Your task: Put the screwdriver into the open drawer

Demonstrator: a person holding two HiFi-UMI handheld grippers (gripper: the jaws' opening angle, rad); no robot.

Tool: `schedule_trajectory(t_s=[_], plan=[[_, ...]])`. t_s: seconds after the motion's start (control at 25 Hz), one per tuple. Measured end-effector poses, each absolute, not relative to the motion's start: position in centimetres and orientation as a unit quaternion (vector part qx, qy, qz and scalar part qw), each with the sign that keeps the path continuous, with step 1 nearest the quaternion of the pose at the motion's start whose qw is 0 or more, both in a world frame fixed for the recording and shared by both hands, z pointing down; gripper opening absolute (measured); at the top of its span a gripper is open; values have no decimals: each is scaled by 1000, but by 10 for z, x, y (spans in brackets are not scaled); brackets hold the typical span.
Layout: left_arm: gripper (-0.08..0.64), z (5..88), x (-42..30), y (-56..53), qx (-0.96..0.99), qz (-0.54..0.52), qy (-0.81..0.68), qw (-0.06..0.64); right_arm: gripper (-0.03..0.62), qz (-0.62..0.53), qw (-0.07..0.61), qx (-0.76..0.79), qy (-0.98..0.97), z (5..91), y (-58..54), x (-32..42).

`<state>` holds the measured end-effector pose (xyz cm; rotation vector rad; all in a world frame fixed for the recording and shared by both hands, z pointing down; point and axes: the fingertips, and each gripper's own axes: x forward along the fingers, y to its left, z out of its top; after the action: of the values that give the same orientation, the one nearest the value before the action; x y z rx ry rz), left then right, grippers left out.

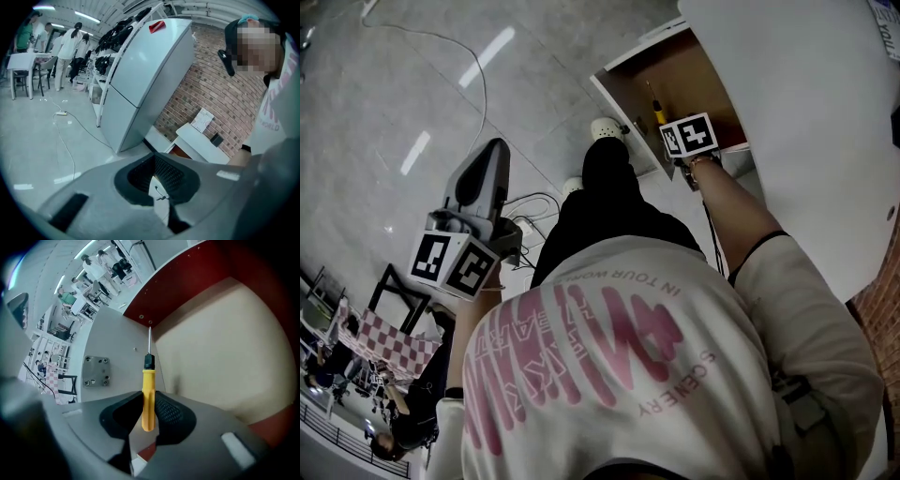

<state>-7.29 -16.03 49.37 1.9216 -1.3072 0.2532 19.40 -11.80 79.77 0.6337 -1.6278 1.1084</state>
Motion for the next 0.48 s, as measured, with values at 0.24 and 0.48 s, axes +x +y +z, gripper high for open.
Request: schedule_trajectory(t_s=[0.24,0.48], plan=[[2,491,-82,-147,749,93,-533,382,91,445,522,235,-689,805,-113,193],[2,496,-86,-145,740,89,-539,393,91,441,541,238,-676,811,-118,195]])
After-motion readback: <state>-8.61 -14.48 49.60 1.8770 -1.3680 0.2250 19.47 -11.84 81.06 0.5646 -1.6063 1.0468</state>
